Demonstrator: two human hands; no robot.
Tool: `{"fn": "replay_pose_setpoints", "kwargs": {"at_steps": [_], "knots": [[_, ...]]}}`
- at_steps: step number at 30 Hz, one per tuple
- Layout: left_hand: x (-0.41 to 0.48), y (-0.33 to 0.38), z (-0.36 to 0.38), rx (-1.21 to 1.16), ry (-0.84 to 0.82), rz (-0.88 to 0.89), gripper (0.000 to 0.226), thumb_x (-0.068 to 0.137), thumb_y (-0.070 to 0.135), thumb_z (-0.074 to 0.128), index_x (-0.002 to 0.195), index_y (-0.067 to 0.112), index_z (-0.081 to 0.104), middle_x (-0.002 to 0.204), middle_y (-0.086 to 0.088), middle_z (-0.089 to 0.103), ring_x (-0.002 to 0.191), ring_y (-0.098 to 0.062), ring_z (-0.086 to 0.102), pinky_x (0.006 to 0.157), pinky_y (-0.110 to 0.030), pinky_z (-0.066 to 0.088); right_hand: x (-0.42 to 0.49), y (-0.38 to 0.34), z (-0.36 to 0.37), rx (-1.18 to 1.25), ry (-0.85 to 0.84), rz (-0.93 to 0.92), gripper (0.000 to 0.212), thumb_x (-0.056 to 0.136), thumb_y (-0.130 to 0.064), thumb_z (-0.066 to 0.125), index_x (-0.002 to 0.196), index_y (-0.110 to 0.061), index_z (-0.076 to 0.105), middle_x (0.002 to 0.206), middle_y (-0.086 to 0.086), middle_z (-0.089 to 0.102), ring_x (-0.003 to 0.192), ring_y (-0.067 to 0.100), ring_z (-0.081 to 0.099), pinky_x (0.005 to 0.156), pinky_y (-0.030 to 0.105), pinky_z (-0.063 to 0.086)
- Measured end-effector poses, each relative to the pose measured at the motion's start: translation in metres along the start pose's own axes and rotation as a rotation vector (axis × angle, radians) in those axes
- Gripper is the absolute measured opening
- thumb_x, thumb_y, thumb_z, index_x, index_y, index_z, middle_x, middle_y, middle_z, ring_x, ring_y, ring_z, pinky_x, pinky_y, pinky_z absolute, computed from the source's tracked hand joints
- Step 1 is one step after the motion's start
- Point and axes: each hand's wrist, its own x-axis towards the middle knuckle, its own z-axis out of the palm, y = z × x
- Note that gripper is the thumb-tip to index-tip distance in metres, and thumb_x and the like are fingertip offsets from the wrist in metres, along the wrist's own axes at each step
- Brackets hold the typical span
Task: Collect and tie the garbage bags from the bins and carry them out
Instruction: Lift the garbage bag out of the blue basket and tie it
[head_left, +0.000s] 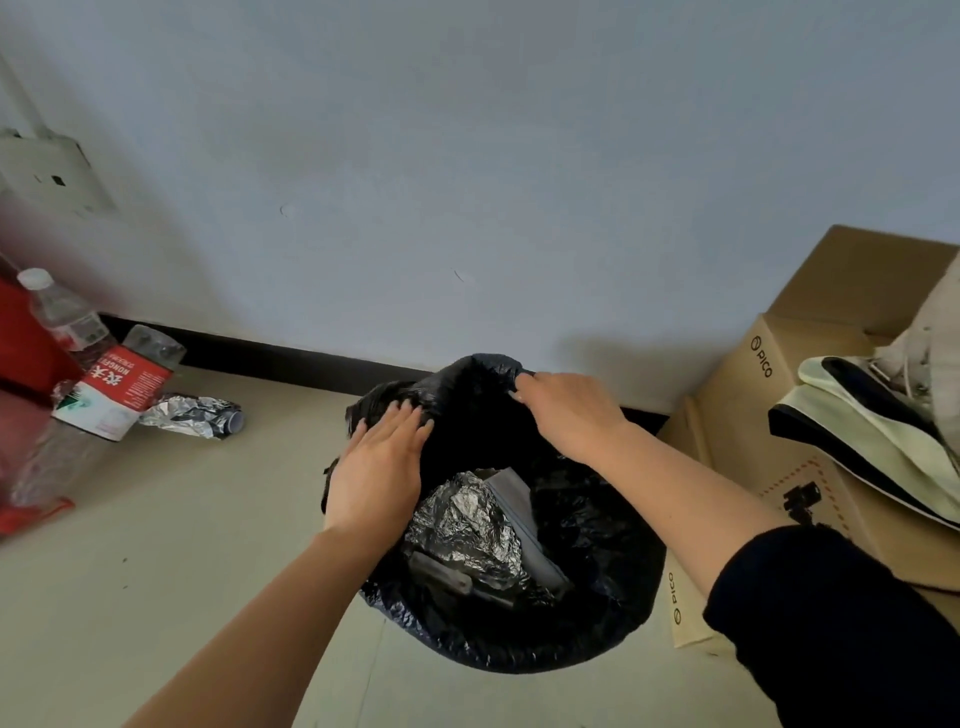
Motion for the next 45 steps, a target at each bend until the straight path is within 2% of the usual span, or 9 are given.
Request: {"fn": "replay_pose_setpoints", "kwargs": {"at_steps": [6,12,16,19,22,26,32,41,45], "knots": [[-0.008,0.006,-0.006,-0.035,-0.137,0.094,0.041,0.104,0.028,0.031,0.144,0.021,0.042,0.15,0.004,0.041,0.144,-0.008,0.025,0.119,-0.03,0.006,-0.024,-0.001,0.002,0.438,-0.033,0.011,0.025,0.101,-0.033,0.044,0.092,-0.012,0.053,0.074,0.001,0.056,0.066,0.021,0.05,0.058,0.034,0.033],[-0.033,0.02,-0.02,-0.138,-0.098,0.121,0.077,0.096,0.048,0.044,0.152,0.032,-0.006,0.161,-0.002,0.008,0.147,-0.02,0.011,0.119,-0.038,0.014,-0.052,0.015,-0.01,0.415,0.008,0.24,0.039,0.091,-0.054,0.052,0.098,-0.016,0.053,0.087,-0.001,0.055,0.079,0.022,0.053,0.067,0.035,0.043],[-0.054,0.025,-0.024,-0.01,-0.27,0.329,0.071,0.09,0.063,0.041,0.151,0.033,0.022,0.161,0.004,0.008,0.148,-0.013,0.0,0.119,-0.035,0.0,-0.074,0.023,-0.016,0.306,-0.195,0.331,0.06,0.08,-0.078,0.043,0.063,-0.02,0.036,0.06,-0.003,0.038,0.054,0.019,0.038,0.051,0.031,0.027],[-0.066,0.038,-0.027,-0.063,-0.534,0.432,0.061,0.082,0.069,0.049,0.133,0.035,0.053,0.148,0.008,0.039,0.143,-0.007,0.018,0.117,-0.029,0.012,-0.094,0.021,-0.023,0.14,-0.332,0.394,0.069,0.074,-0.084,0.043,0.068,-0.016,0.048,0.068,-0.003,0.048,0.068,0.021,0.05,0.06,0.031,0.041],[-0.073,0.044,-0.023,-0.081,-0.757,0.435,0.042,0.076,0.066,0.063,0.105,0.037,0.07,0.096,0.011,0.067,0.093,-0.008,0.059,0.086,-0.028,0.049,-0.111,0.014,-0.029,0.108,-0.513,0.43,0.071,0.073,-0.083,0.047,0.073,-0.012,0.053,0.074,0.003,0.06,0.065,0.021,0.058,0.056,0.029,0.044],[-0.074,0.046,-0.019,-0.203,-0.845,0.357,0.03,0.079,0.049,0.071,0.1,0.028,0.077,0.059,0.013,0.062,0.051,0.0,0.049,0.05,-0.01,0.034,-0.118,0.001,-0.032,0.136,-0.595,0.428,0.052,0.082,-0.06,0.063,0.072,-0.009,0.055,0.064,0.006,0.065,0.048,0.02,0.06,0.046,0.025,0.045],[-0.072,0.047,-0.021,-0.327,-0.774,0.222,0.021,0.084,0.036,0.071,0.081,0.017,0.079,0.06,0.007,0.064,0.051,-0.004,0.055,0.057,-0.019,0.047,-0.107,-0.005,-0.021,0.378,-0.571,0.385,0.04,0.094,-0.026,0.059,0.06,-0.006,0.053,0.052,0.005,0.062,0.043,0.018,0.057,0.049,0.023,0.047],[-0.059,0.045,-0.008,-0.437,-0.25,-0.278,0.046,0.095,0.027,0.057,0.056,0.009,0.04,0.053,-0.006,0.038,0.054,-0.023,0.038,0.05,-0.031,0.027,-0.1,-0.016,-0.023,0.775,-0.232,0.371,0.044,0.09,-0.047,0.059,0.071,-0.01,0.046,0.064,0.009,0.045,0.057,0.021,0.047,0.051,0.024,0.036],[-0.056,0.046,-0.004,-0.441,-0.181,-0.32,0.033,0.095,0.023,0.057,0.068,0.004,0.058,0.063,-0.009,0.054,0.06,-0.025,0.049,0.054,-0.031,0.035,-0.102,-0.017,-0.033,0.8,-0.288,0.342,0.07,0.067,-0.078,0.061,0.073,-0.011,0.044,0.07,0.01,0.039,0.062,0.023,0.037,0.059,0.032,0.026]]}}
